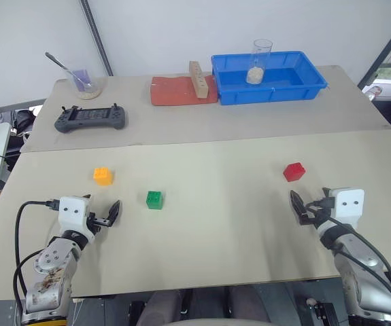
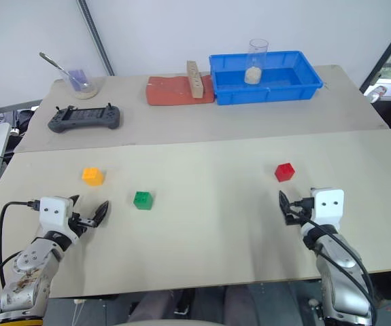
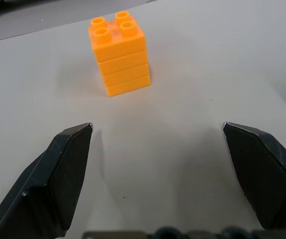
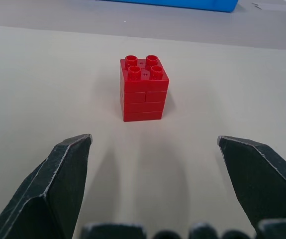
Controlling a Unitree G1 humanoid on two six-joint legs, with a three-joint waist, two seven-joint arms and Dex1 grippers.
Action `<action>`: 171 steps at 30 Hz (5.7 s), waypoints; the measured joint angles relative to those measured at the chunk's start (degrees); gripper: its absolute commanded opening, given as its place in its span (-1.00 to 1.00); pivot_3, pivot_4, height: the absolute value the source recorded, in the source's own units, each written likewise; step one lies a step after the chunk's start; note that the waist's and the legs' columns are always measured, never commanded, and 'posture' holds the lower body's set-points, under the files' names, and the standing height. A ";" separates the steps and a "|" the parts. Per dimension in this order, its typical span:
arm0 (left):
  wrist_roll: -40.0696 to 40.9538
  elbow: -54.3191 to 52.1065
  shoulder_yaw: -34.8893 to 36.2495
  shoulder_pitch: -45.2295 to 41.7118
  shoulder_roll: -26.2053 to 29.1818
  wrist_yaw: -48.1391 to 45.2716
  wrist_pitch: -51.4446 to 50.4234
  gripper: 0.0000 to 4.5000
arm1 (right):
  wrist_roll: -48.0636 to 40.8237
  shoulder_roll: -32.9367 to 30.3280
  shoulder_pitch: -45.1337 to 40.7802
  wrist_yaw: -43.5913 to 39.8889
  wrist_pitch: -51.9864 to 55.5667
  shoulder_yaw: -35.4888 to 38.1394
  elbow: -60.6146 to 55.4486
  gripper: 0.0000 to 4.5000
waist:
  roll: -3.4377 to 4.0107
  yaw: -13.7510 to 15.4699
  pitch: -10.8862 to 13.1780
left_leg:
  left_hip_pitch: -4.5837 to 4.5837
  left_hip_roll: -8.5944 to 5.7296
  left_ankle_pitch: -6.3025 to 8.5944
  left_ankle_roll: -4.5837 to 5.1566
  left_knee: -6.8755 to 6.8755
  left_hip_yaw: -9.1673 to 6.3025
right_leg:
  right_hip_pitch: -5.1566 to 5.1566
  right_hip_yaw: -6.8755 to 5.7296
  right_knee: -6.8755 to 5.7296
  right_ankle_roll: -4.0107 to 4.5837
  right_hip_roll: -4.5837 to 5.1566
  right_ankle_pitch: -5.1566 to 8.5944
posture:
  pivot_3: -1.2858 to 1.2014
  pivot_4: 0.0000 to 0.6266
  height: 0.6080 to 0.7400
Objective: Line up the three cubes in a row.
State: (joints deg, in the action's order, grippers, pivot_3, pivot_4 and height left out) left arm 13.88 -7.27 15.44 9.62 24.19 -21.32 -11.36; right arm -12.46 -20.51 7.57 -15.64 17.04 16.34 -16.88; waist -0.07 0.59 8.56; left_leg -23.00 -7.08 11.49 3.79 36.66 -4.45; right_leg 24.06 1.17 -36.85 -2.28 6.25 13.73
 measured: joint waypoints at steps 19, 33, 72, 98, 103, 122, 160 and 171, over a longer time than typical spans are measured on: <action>26.56 -11.32 2.53 -22.85 25.91 -26.07 -23.34 0.98 | -1.34 -3.10 0.12 -5.48 0.88 0.15 -1.98 1.00 | -0.24 0.21 0.15 | -0.16 -0.03 0.00 -0.04 0.03 -0.06 | 0.08 -0.26 0.02 0.04 0.08 -0.03 | 0.03 -0.52 1.00; 21.40 -6.91 -21.80 -47.91 16.76 -41.45 -20.74 0.98 | -1.35 -3.54 -7.21 -6.01 1.14 -0.18 6.81 1.00 | -0.35 -0.42 0.22 | -0.26 0.00 -0.29 0.38 0.03 0.02 | 0.09 -0.09 -0.13 0.08 -0.03 -0.04 | 0.03 -0.52 1.00; 17.54 -7.99 -20.82 -38.07 16.86 -47.96 -12.93 1.00 | -12.27 -18.59 -31.73 -48.81 4.58 -18.97 12.83 -0.37 | -0.41 -1.19 0.27 | -0.28 0.04 -0.23 0.50 0.05 0.08 | 0.05 -0.08 -0.04 0.09 -0.03 -0.05 | 0.03 -0.52 1.00; 17.12 -20.59 -16.72 -22.16 18.14 -41.05 -11.98 1.00 | -1.90 -19.27 -49.50 -74.28 -32.36 -29.91 59.39 -0.37 | -0.49 -0.57 0.33 | -0.21 0.03 -0.13 0.31 0.14 0.08 | 0.02 -0.10 -0.08 0.11 0.04 -0.10 | 0.03 -0.52 1.00; 17.58 -20.64 -16.99 -22.31 18.14 -41.11 -12.69 1.00 | -1.88 -19.70 -51.23 -74.33 -34.32 -31.07 62.53 -0.37 | -0.49 -0.55 0.33 | -0.20 0.02 -0.13 0.32 0.14 0.08 | 0.00 -0.11 -0.07 0.12 0.04 -0.10 | 0.03 -0.52 1.00; 16.94 -21.21 -9.93 -13.73 17.26 -33.02 -13.99 1.00 | -3.04 -23.14 -50.11 -74.19 -27.77 -29.39 58.31 0.98 | -0.47 -1.28 0.34 | -0.28 0.06 -0.10 0.41 0.07 0.09 | 0.16 0.00 -0.11 0.13 0.07 -0.10 | 0.03 -0.52 1.00; -5.50 -10.07 -16.28 -0.09 -11.93 2.26 1.41 -0.43 | -23.81 -22.63 -40.34 -51.60 21.00 -21.09 -1.35 1.00 | -0.54 1.73 0.36 | -0.43 0.11 0.17 0.00 0.27 0.17 | 0.07 -0.27 0.14 0.06 0.24 -0.18 | 0.03 -0.52 1.00; -2.06 -9.05 -13.77 -7.58 -0.84 -7.00 -0.79 -0.43 | -23.12 -24.12 -39.22 -50.73 20.39 -19.53 -1.32 1.00 | -0.55 2.06 0.37 | -0.48 0.12 0.13 -0.06 0.29 0.14 | 0.13 -0.41 0.08 0.07 0.16 -0.18 | 0.03 -0.52 1.00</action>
State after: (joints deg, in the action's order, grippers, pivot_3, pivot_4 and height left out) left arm 11.82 -16.32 1.68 2.04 23.35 -28.33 -12.14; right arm -35.58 -44.63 -31.64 -66.37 37.43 -3.19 -18.20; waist -0.62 2.64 8.93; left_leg -23.47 -6.96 11.62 3.73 36.96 -4.31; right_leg 24.18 0.76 -36.76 -2.21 6.41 13.56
